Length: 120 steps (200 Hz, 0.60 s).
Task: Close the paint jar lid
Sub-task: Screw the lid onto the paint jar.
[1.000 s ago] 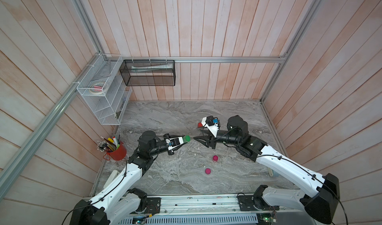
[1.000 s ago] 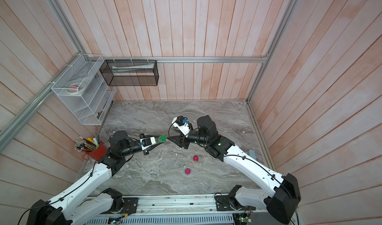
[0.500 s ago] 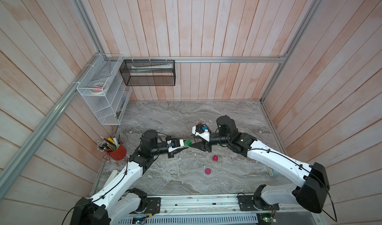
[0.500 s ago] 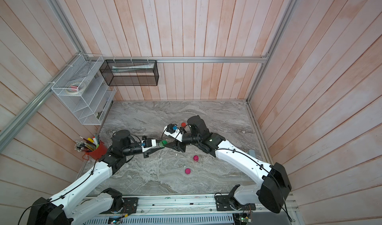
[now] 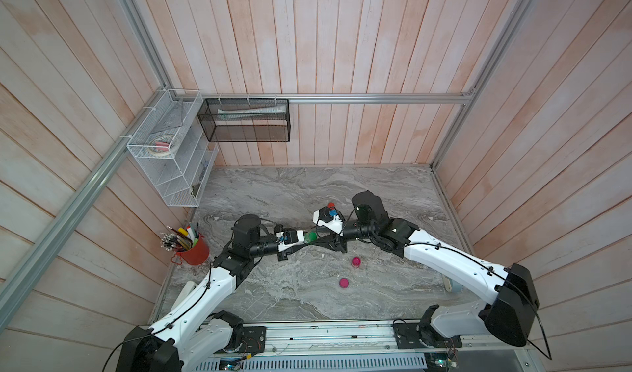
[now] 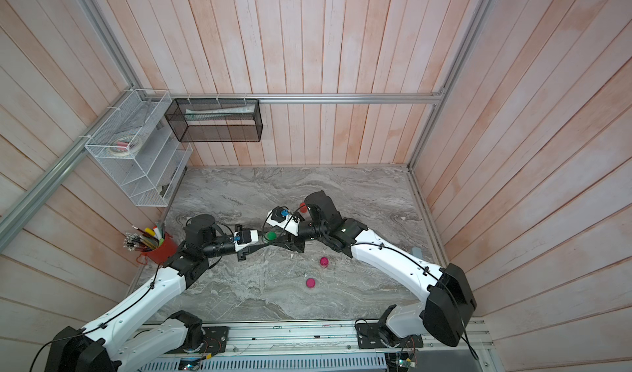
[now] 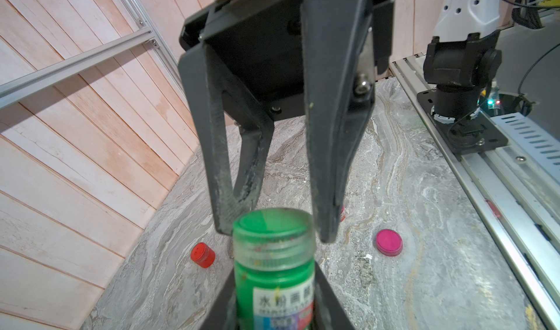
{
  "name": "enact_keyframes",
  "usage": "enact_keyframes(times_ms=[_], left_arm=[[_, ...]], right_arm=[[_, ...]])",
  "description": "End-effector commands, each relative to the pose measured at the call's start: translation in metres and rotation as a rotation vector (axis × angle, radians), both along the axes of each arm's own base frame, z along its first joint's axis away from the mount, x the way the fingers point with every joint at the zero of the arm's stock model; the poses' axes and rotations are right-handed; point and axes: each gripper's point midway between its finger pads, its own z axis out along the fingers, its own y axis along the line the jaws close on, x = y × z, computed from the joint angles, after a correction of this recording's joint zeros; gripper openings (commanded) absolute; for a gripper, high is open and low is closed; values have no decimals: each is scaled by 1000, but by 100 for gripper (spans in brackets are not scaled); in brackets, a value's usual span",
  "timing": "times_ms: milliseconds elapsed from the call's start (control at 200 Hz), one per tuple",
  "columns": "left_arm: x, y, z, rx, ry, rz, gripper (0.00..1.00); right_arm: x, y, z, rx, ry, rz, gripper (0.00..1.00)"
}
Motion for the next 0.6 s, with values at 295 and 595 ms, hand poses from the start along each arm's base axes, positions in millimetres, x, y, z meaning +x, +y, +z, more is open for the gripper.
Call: enact_keyframes(times_ms=[295, 595], left_arm=[[1, 1, 12, -17, -39, 6, 29], [18, 11, 22, -31, -121, 135, 29]], right_arm=[[-1, 4, 4, -7, 12, -2, 33], [10, 16, -6, -30, 81, -74, 25]])
